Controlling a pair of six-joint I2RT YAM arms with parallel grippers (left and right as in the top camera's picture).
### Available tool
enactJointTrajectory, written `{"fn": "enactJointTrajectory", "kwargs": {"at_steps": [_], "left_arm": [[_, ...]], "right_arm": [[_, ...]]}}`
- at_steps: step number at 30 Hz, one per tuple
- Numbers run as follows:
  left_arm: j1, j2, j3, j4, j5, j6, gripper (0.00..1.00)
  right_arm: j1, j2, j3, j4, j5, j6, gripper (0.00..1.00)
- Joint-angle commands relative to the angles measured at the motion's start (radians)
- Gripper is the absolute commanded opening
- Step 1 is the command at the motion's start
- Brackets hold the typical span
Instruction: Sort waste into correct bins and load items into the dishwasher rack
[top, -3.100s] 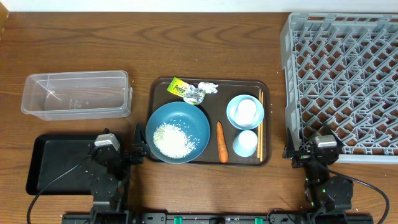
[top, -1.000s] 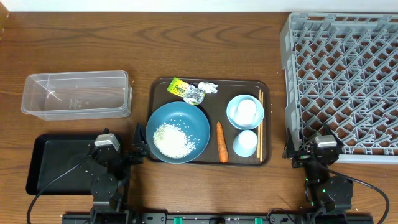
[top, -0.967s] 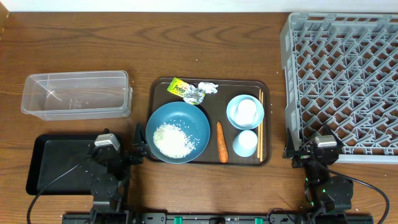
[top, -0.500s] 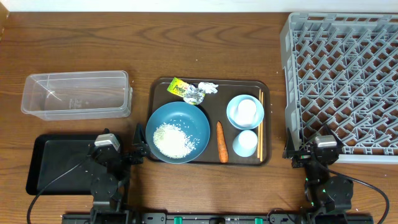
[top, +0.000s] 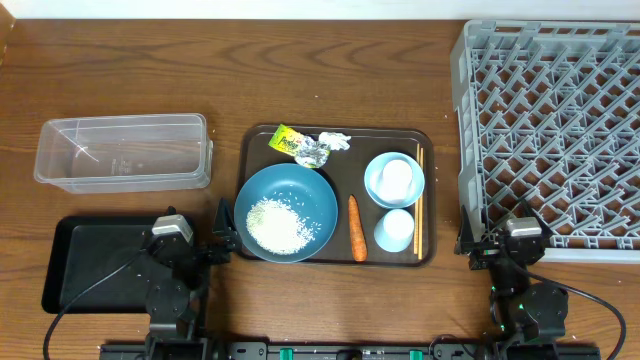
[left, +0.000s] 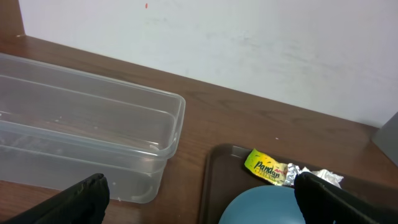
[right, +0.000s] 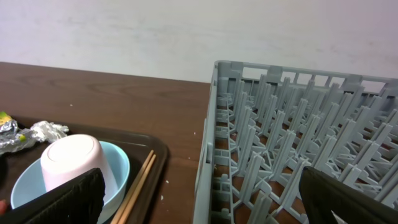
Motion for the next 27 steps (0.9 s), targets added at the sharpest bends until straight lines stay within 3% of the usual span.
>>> {"fn": "enactJointTrajectory", "kwargs": {"at_steps": [1, 5, 11, 23, 27], "left_arm": [[0.005, 0.000, -0.021, -0.035, -0.020, 0.010, 0.98], [0.003, 0.000, -0.021, -0.035, 0.011, -0.041, 0.98], [0.003, 0.000, -0.021, -0.015, 0.254, -0.375, 0.98], [0.003, 0.000, -0.021, -0.006, 0.341, -0.682, 0.98], [0.003, 0.000, -0.021, 0.003, 0.401, -0.702, 0.98]], "right_arm": [[-0.009, -0.007, -0.004, -0.001, 0.006, -0.013, 0.99], [-0.009, -0.007, -0.004, -0.001, 0.006, -0.013, 0.99], [-0.009, -0.007, -0.004, -0.001, 0.006, -0.013, 0.99], [-0.009, -0.007, -0.004, -0.001, 0.006, -0.013, 0.99], [-0.009, -0.007, -0.004, -0.001, 0.006, -0.013, 0.99]]}}
